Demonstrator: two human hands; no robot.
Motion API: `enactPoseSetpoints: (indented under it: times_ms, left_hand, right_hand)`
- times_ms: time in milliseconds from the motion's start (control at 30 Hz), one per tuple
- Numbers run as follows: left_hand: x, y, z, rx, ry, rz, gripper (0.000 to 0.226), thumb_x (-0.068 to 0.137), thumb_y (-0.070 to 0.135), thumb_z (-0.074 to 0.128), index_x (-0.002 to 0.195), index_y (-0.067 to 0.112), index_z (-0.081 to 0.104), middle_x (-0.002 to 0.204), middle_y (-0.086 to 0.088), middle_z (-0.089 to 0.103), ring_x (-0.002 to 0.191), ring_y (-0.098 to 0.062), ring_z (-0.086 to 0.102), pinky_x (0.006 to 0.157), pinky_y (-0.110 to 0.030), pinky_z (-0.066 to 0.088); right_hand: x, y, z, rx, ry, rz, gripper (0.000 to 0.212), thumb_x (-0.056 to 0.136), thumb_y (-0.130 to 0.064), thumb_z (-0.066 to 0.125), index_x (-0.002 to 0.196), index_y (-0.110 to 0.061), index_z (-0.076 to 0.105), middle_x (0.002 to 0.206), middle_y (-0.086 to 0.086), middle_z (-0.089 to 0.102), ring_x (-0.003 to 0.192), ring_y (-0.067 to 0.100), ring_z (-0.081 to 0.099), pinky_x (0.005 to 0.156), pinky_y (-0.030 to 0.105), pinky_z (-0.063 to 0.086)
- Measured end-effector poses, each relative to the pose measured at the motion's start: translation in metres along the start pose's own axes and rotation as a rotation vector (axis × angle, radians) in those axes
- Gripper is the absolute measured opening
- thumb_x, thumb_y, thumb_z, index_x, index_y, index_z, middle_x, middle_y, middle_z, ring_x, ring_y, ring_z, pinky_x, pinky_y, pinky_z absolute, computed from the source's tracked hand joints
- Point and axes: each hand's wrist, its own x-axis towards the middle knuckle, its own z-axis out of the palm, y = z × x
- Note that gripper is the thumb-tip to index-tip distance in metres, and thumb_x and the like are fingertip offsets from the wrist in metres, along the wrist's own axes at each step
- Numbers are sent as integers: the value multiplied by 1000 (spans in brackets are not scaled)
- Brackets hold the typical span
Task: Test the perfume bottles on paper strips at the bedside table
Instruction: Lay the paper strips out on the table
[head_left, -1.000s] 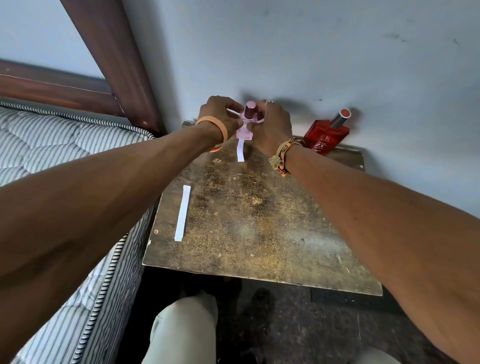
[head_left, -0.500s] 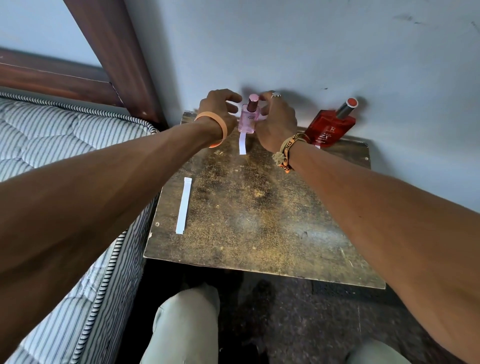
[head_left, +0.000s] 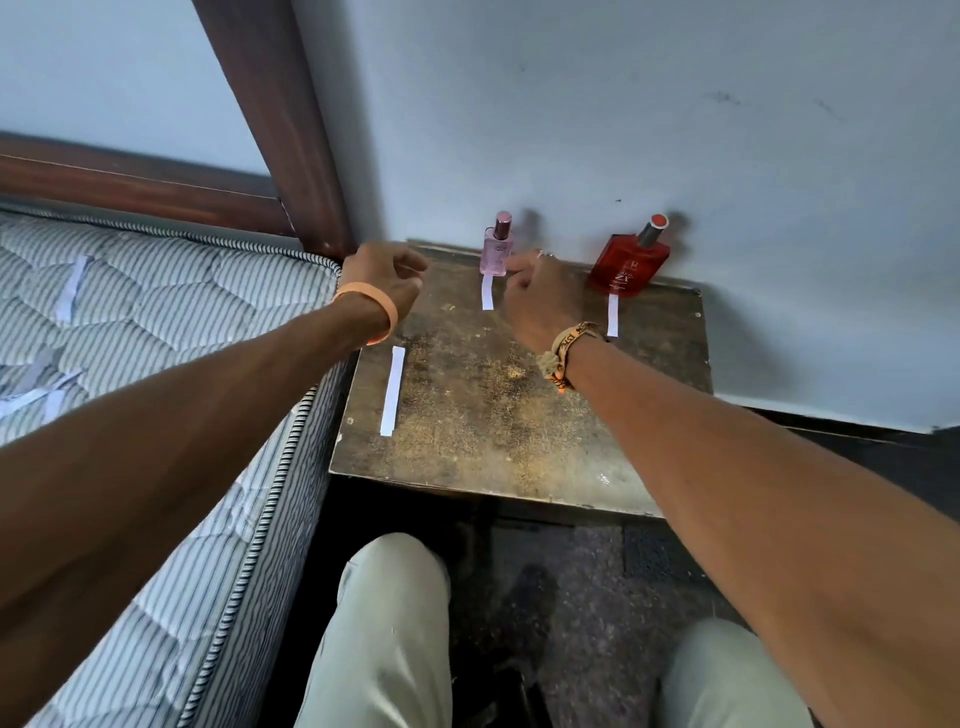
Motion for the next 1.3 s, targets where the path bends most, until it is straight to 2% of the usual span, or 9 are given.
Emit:
enactPoseSetpoints:
  times_ms: [200, 333, 400, 500, 633, 867, 1000, 1133, 1300]
  left_hand:
    - [-47, -31, -7, 91, -54, -95, 19, 83, 7, 65, 99, 11, 73, 96, -7, 73, 81, -18, 66, 84, -31, 55]
    - [-65, -51, 5, 138, -57, -183, 24, 84, 7, 60, 103, 15, 72, 103, -4, 72, 97, -20, 66, 84, -27, 49]
    - [-67, -57, 11, 138, -38, -188, 27, 85, 6, 57, 106, 15, 71, 107, -3, 72, 103, -22, 65, 90, -29, 49]
    - [-64, -59, 17, 110, -9, -200, 29, 85, 5, 55, 106, 16, 71, 107, -2, 71, 103, -22, 64, 89, -28, 48]
    - [-59, -59, 21, -13, -19, -239, 26, 79, 4, 58, 97, 16, 72, 98, -3, 73, 95, -20, 67, 90, -34, 53]
    - [-61, -63, 28, -111, 19, -369, 17, 76, 16, 72, 93, 19, 73, 95, -5, 74, 93, -23, 68, 87, -36, 55]
    - [-66, -63, 24, -96, 49, -448, 18, 79, 11, 70, 95, 18, 72, 100, -5, 72, 96, -23, 67, 88, -33, 53]
    - [-72, -63, 17, -461, 32, -573, 20, 79, 1, 70, 87, 18, 67, 92, -10, 71, 82, -24, 69, 78, -40, 59]
    - [-93, -46, -2, -851, -85, -580, 26, 85, -6, 62, 109, 3, 62, 89, -13, 68, 72, -21, 66, 65, -35, 59]
  right_hand:
    - [-47, -20, 38, 309, -235, 126, 35, 89, 4, 45, 119, -3, 61, 102, 14, 68, 81, 24, 70, 75, 47, 60]
    - [-63, -17, 69, 371, -268, 221, 39, 79, -6, 42, 108, 19, 52, 78, 14, 60, 72, 28, 63, 75, 56, 57]
    - [-63, -13, 84, 365, -264, 264, 47, 75, -16, 42, 109, 10, 58, 88, 12, 67, 84, 27, 65, 85, 60, 53]
    - [-59, -9, 96, 410, -265, 331, 49, 76, -21, 45, 121, -10, 62, 99, 11, 71, 98, 31, 68, 91, 51, 54]
    - [-58, -15, 96, 615, -290, 432, 28, 92, 0, 42, 116, -10, 54, 105, 17, 66, 99, 30, 66, 86, 43, 57]
    - [-59, -12, 100, 631, -306, 446, 37, 92, 5, 42, 125, -5, 57, 116, 19, 65, 109, 31, 64, 92, 46, 55]
    - [-64, -11, 101, 592, -337, 413, 39, 92, 2, 46, 128, -8, 57, 114, 14, 67, 102, 25, 64, 88, 43, 56]
    - [-69, -8, 93, 459, -317, 344, 41, 85, -2, 65, 125, -4, 58, 106, 16, 70, 95, 27, 70, 82, 42, 60]
    - [-84, -12, 76, 420, -340, 284, 29, 82, 1, 73, 111, -1, 68, 95, 17, 74, 85, 27, 74, 76, 42, 61]
